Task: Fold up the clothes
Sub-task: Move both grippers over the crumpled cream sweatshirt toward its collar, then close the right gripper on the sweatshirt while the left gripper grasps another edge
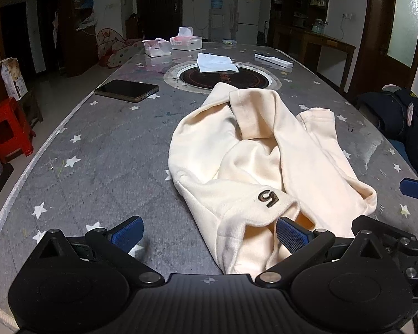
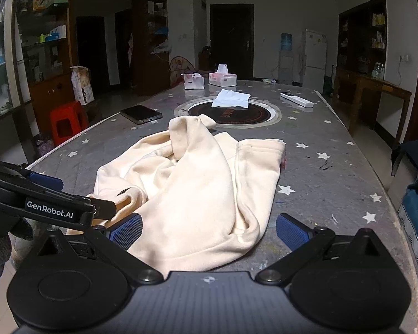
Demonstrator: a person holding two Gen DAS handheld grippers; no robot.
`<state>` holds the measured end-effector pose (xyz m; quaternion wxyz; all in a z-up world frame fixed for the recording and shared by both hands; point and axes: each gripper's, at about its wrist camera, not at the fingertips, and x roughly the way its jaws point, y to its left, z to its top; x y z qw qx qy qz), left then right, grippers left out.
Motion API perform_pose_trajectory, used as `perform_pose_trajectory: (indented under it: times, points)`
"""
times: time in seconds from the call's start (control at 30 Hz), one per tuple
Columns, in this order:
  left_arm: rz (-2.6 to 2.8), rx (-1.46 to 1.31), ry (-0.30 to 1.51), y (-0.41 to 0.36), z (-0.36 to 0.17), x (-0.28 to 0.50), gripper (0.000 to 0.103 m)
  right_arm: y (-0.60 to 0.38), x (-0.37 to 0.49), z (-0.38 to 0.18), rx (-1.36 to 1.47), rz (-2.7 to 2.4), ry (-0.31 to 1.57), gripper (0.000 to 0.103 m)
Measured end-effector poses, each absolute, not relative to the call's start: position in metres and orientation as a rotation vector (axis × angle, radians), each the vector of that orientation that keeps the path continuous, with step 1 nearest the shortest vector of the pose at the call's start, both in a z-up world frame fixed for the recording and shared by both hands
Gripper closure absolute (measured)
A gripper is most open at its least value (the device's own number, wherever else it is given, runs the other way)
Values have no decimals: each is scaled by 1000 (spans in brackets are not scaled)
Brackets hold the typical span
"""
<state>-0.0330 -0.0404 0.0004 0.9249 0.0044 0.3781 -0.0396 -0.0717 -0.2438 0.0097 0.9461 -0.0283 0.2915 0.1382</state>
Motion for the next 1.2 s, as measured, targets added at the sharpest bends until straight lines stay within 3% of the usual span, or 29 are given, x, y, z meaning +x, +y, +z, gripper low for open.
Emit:
perform_pose_trajectory:
  times: [0.53, 1.2]
  points:
    - [-79, 11, 771, -31, 1, -4, 0, -239, -27, 12, -48, 303, 615, 1]
    - [-53, 6, 763, -10, 11, 37, 0, -224, 64, 18, -6, 368, 639, 21]
